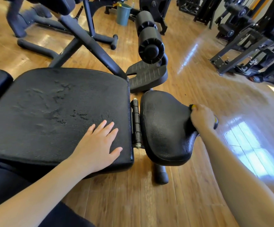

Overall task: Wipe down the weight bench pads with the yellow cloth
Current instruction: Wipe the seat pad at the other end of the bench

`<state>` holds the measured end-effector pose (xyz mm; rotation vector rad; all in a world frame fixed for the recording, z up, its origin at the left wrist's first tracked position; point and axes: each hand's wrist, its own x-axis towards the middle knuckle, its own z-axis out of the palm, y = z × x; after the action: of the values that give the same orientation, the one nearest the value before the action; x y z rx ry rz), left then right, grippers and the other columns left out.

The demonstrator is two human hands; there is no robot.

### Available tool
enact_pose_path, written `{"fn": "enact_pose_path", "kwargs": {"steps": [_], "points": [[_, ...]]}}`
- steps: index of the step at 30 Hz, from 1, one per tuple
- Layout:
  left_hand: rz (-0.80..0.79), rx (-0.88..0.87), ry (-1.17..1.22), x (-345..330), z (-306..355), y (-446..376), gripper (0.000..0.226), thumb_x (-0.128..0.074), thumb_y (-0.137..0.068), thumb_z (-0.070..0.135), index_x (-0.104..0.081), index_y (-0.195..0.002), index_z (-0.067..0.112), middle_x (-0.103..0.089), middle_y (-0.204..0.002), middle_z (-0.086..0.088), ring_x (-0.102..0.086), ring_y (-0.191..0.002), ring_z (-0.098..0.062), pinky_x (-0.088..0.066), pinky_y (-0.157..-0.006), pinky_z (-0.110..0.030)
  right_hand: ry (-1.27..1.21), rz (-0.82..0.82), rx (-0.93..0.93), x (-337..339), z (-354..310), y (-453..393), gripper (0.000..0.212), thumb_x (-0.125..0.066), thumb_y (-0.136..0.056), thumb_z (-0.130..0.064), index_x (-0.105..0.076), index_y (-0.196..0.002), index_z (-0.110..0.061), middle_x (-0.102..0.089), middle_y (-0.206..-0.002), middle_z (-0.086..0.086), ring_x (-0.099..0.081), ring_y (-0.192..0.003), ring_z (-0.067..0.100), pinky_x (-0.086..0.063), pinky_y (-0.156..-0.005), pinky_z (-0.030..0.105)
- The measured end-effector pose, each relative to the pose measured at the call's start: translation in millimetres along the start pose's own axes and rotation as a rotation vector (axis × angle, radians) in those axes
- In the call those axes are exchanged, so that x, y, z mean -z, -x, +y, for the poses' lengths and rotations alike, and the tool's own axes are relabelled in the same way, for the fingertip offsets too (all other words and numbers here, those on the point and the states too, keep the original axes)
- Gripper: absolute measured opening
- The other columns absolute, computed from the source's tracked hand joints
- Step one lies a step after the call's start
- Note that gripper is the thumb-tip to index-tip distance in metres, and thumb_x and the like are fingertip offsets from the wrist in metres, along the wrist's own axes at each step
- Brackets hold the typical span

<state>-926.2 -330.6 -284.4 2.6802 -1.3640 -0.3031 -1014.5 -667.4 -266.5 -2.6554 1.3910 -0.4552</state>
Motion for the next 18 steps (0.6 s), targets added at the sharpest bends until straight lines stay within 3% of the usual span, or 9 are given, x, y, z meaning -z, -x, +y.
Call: {"fn": "enact_pose_path", "kwargs": {"steps": [2,5,8,10,12,14,18], "points": [[0.023,-0.006,0.019,-0.9,-1.8,1.1,0.075,-0.011,-0.086,0.061,-0.015,-0.15,0.02,-0.004,-0.159,0.002,0.004,-0.146,-0.017,-0.001,-0.117,-0.038,0.034,0.003,0.211,-13.1,-20.1,16.4,0.031,-0.038,-0.089,-0.016,-0.062,-0.104,-0.001,-0.062,-0.115,0.022,-0.055,-0.107,0.037,-0.041,-0.089,0.04],[0.037,-0.032,0.056,-1.5,-3.3,2.6,0.096,0.003,-0.068,0.065,-0.023,-0.148,0.018,-0.011,-0.158,0.001,-0.002,-0.146,-0.018,-0.003,-0.117,-0.037,0.023,-0.138,0.42,-24.1,-22.5,29.7,0.041,-0.037,-0.096,-0.02,-0.044,-0.135,-0.013,-0.042,-0.144,0.004,-0.035,-0.134,0.022,-0.023,-0.112,0.036],[0.05,-0.033,0.069,-3.1,-5.2,2.2,0.099,0.004,-0.065,0.064,-0.025,-0.148,0.018,-0.014,-0.157,0.002,-0.004,-0.146,-0.017,-0.003,-0.116,-0.036,-0.048,-0.174,0.509,-12.3,-0.4,19.5,0.04,-0.042,-0.094,-0.009,-0.046,-0.133,-0.012,-0.044,-0.142,0.005,-0.037,-0.134,0.021,-0.02,-0.111,0.028],[0.057,-0.031,0.06,-3.7,-5.0,1.7,0.099,0.004,-0.065,0.064,-0.026,-0.147,0.019,-0.014,-0.157,0.002,-0.005,-0.146,-0.017,-0.003,-0.116,-0.035,-0.138,-0.08,0.399,-2.0,24.3,9.5,0.034,-0.042,-0.092,-0.007,-0.055,-0.123,-0.009,-0.054,-0.132,0.01,-0.046,-0.125,0.025,-0.028,-0.103,0.026],[0.057,-0.03,0.053,-4.4,-4.9,1.5,0.098,0.004,-0.066,0.064,-0.027,-0.147,0.018,-0.015,-0.157,0.002,-0.006,-0.146,-0.017,-0.004,-0.116,-0.036,-0.271,0.008,0.164,3.7,47.6,3.4,0.035,-0.035,-0.089,-0.012,-0.059,-0.115,-0.011,-0.057,-0.126,0.008,-0.048,-0.119,0.027,-0.034,-0.095,0.027],[0.069,-0.026,0.053,-5.2,-4.4,0.5,0.096,0.001,-0.068,0.063,-0.031,-0.146,0.016,-0.021,-0.156,0.0,-0.011,-0.145,-0.019,-0.008,-0.116,-0.039,-0.365,0.079,0.003,0.6,57.7,4.8,0.042,-0.03,-0.084,-0.014,-0.06,-0.113,-0.009,-0.056,-0.127,0.008,-0.047,-0.121,0.027,-0.034,-0.098,0.03],[0.077,-0.023,0.046,-5.3,-2.4,-0.3,0.088,-0.008,-0.075,0.062,-0.035,-0.144,0.015,-0.025,-0.154,-0.003,-0.014,-0.145,-0.022,-0.011,-0.116,-0.042,-0.446,0.172,-0.052,-12.7,40.5,23.5,0.04,-0.033,-0.09,-0.006,-0.055,-0.122,-0.001,-0.051,-0.134,0.014,-0.039,-0.13,0.028,-0.027,-0.111,0.038]]}}
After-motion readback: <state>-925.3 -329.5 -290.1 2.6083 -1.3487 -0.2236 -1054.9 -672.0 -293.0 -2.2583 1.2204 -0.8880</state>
